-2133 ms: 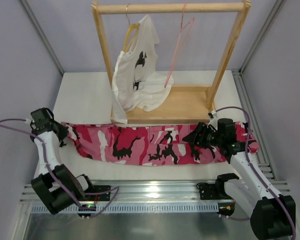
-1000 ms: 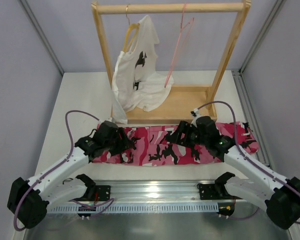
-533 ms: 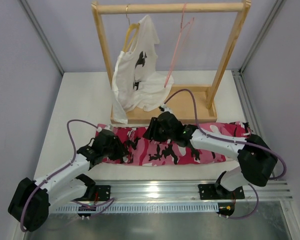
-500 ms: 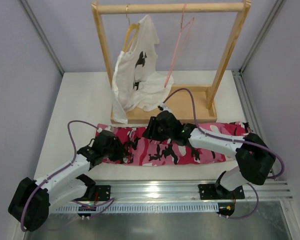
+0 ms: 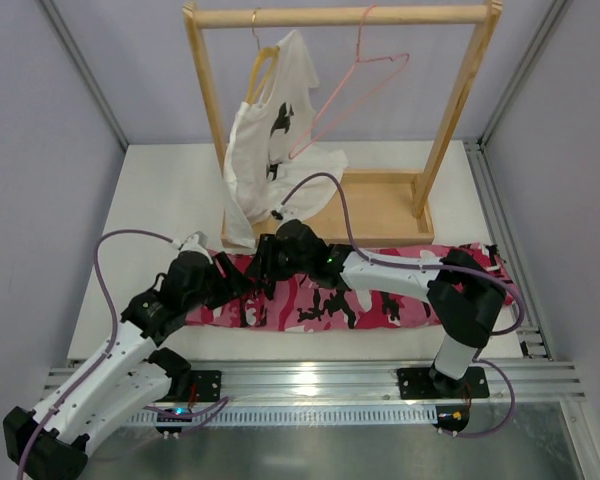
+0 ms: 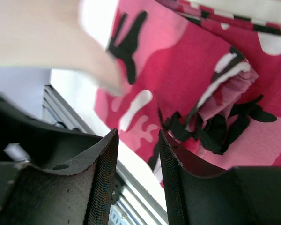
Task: Place the trousers on the hanger
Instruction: Fold the trousers
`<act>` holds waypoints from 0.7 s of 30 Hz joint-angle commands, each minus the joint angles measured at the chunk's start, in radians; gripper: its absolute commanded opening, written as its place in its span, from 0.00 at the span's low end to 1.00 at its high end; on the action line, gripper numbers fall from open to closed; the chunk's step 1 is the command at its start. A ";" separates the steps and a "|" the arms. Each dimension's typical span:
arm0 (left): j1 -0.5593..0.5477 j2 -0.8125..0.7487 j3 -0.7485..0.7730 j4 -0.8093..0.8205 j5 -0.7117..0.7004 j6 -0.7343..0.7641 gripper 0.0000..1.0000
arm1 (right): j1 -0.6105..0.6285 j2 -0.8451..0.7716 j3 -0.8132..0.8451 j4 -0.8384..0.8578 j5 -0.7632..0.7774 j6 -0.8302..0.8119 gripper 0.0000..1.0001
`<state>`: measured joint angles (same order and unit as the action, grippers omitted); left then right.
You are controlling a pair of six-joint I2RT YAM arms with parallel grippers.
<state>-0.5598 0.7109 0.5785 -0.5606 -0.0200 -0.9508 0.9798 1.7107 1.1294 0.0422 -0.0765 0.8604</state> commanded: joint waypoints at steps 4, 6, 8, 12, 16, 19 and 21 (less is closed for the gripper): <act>0.061 0.042 0.077 -0.144 -0.158 0.087 0.63 | 0.002 0.070 -0.034 -0.003 0.001 -0.015 0.43; 0.090 0.056 0.067 -0.118 -0.150 0.073 0.64 | 0.000 0.066 -0.040 -0.036 0.039 -0.029 0.43; 0.141 0.059 0.044 -0.079 -0.094 0.040 0.64 | -0.001 0.066 -0.033 -0.091 0.050 -0.040 0.44; 0.263 0.070 -0.020 0.005 0.015 0.029 0.66 | -0.001 0.076 -0.007 -0.150 0.063 -0.060 0.48; 0.411 0.097 -0.042 0.025 0.138 0.060 0.65 | -0.001 0.079 -0.037 -0.108 0.037 -0.043 0.51; 0.423 0.110 -0.052 0.079 0.186 0.060 0.62 | -0.001 0.046 -0.086 -0.027 0.026 -0.020 0.57; 0.423 0.121 -0.069 0.138 0.270 0.043 0.59 | -0.001 0.032 -0.091 -0.016 0.037 -0.008 0.66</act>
<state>-0.1429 0.8249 0.5217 -0.5453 0.1055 -0.9092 0.9787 1.7977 1.0534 -0.0517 -0.0509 0.8349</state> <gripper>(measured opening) 0.601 0.627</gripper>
